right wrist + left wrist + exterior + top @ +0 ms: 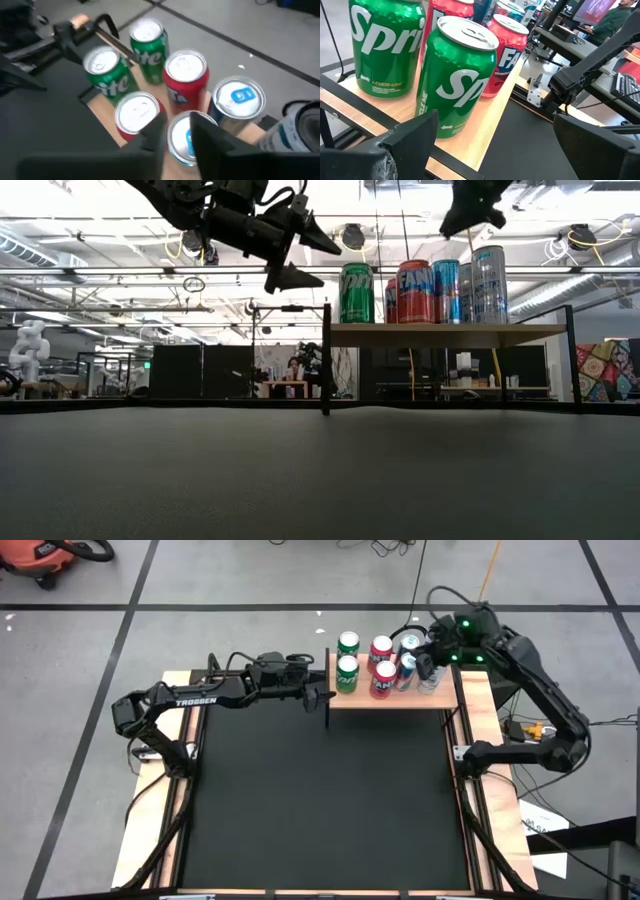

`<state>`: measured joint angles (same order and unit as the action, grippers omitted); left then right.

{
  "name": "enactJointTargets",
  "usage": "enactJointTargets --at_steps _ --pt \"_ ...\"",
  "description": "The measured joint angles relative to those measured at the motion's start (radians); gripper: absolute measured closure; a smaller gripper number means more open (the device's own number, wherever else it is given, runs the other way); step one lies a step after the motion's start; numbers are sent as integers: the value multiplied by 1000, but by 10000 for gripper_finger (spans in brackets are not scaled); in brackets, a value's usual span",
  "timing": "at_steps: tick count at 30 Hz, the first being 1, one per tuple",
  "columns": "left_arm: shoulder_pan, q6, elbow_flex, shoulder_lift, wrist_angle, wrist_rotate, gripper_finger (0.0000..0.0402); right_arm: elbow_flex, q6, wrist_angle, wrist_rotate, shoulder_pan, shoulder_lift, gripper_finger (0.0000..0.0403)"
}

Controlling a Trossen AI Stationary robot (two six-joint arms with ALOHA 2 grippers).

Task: Place canned beverage on shelf
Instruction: Return to Home Position

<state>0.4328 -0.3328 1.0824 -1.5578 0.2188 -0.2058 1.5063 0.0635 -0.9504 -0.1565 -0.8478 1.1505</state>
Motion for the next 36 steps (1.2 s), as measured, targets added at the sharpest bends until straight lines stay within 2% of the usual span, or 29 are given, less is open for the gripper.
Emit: enactJointTargets --at_steps 3,5,12,36 --pt "0 0 0 0 -16 0 6 -1 -14 -11 20 0 27 384" --pt "-1 1 0 0 -35 0 6 -2 -28 -25 23 0 36 397" --pt "3 51 0 0 -49 0 6 -2 -54 -73 30 1 75 400" --pt "40 51 0 0 -49 -26 6 -1 -102 -161 -2 22 78 403"
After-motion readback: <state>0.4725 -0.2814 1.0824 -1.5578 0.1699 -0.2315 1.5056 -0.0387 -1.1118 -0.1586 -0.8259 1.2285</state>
